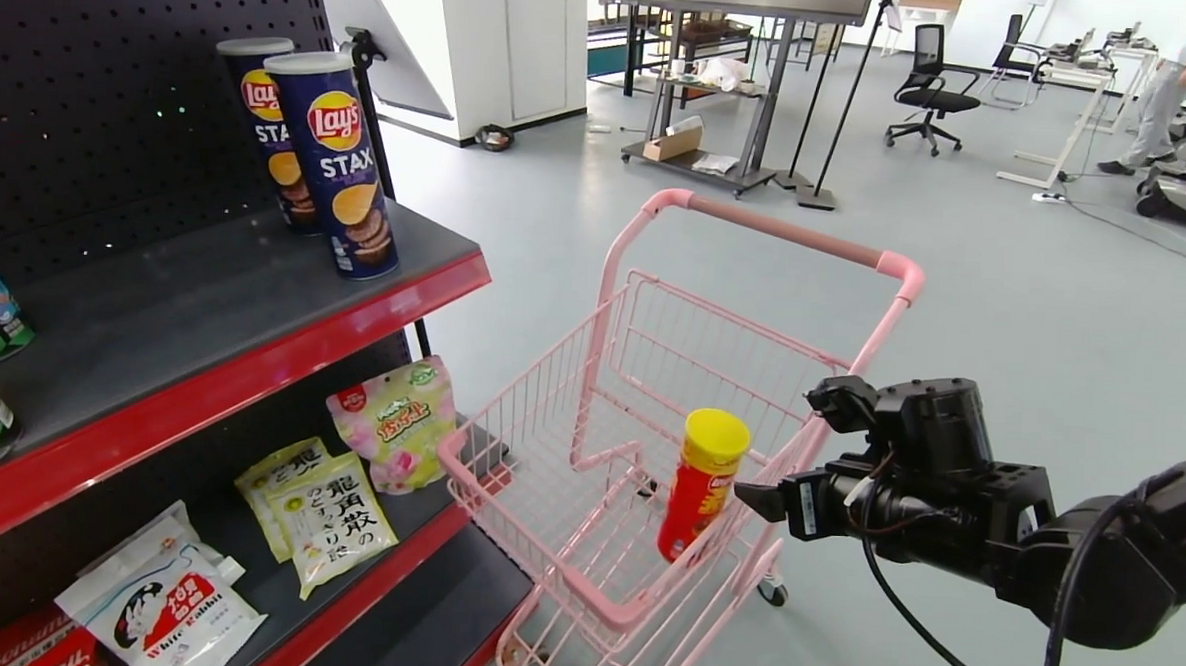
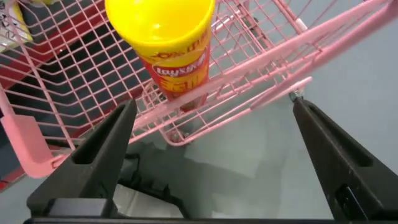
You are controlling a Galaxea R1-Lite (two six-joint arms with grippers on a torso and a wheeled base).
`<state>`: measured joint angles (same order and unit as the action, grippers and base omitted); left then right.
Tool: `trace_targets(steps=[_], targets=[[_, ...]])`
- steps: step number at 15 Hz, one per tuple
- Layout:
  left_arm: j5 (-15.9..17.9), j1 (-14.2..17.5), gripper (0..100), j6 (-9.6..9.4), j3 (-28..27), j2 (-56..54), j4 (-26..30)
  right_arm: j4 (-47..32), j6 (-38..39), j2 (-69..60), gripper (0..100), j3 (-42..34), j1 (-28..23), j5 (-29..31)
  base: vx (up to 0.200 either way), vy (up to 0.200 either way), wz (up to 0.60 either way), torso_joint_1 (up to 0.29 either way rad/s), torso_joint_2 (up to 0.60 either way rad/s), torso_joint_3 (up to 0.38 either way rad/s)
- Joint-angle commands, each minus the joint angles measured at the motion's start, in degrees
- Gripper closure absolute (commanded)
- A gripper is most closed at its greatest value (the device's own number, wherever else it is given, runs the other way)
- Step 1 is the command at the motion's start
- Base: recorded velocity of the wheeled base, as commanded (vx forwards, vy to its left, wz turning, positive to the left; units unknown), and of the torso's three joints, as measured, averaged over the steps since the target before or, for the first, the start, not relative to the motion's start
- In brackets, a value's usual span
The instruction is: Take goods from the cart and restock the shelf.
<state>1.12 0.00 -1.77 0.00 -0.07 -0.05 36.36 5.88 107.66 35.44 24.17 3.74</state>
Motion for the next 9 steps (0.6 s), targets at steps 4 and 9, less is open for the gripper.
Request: trace_targets(steps=[4,9], targets=[[0.0,0.0,0,0.01,0.0,0.1,0.0,6.4,-0.2,1.0,0,-0.9,3.3,-0.2,0.0,0.0,0.0,-0.031,0.11,0.069],[0.0,0.0,0,0.01,0.0,0.1,0.0,12.7,0.0,6.1,0,-1.2,4.1,-0.4,0.0,0.0,0.0,0.0,0.0,0.0]])
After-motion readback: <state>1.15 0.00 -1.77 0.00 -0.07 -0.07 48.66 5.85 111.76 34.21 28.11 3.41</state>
